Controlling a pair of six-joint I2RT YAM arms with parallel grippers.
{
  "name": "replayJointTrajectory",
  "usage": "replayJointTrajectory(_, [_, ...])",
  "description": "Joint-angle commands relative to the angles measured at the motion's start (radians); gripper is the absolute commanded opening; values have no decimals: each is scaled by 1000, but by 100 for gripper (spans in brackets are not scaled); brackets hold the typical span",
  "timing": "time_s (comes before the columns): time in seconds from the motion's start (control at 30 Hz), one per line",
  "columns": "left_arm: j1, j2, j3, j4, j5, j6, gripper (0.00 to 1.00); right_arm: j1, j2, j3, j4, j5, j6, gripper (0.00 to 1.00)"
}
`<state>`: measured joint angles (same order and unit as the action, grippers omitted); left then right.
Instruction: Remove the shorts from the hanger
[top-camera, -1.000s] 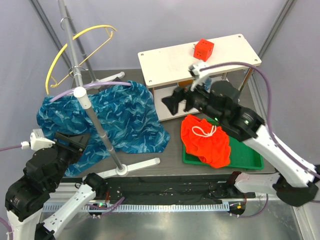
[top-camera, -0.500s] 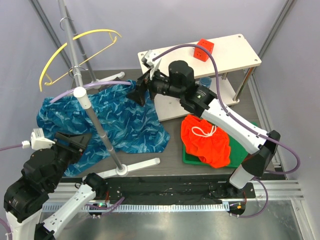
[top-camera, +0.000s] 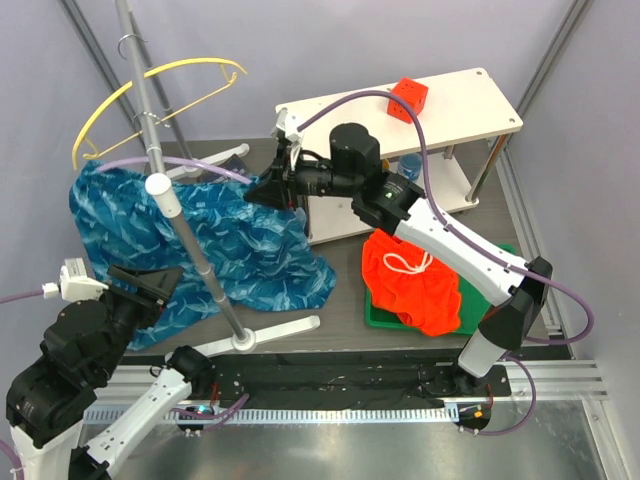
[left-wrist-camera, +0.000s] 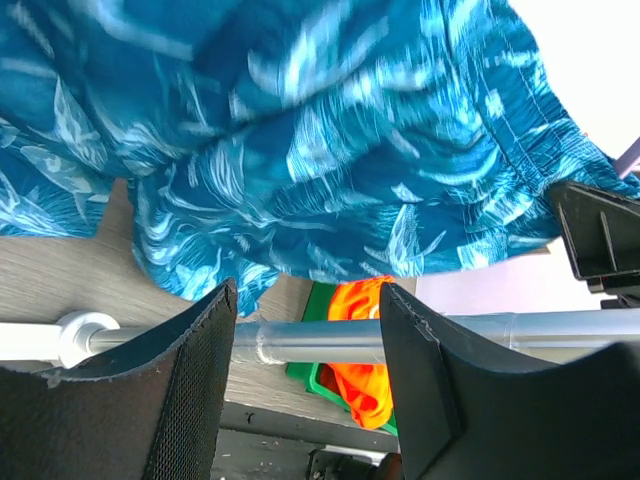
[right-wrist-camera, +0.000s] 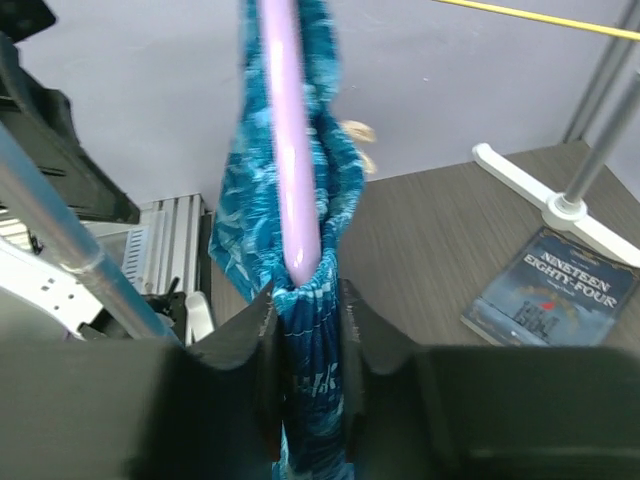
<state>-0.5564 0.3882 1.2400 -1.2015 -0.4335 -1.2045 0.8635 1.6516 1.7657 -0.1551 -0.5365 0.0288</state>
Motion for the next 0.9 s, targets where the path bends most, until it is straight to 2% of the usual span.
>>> replayJointTrajectory(0.0, [-4,-15,9,3,-5,-4,59,9,-32,61,84,-31,23,18])
replayJointTrajectory(0.07, [-4,-18,10,-1,-7,-6,59,9,-36,66,91,-37,25,14])
replayJointTrajectory(0.17, [-4,-17,12,0,-7,-6,59,11,-36,100,92,-49,28,2])
replayJointTrajectory(0.7, [-4,0,44,26,-7,10,59,74,169,399,118,-8,115,1])
replayJointTrajectory(0.87, [-4,-2,58,63,4,37,59,75,146,327,129,42,128,1])
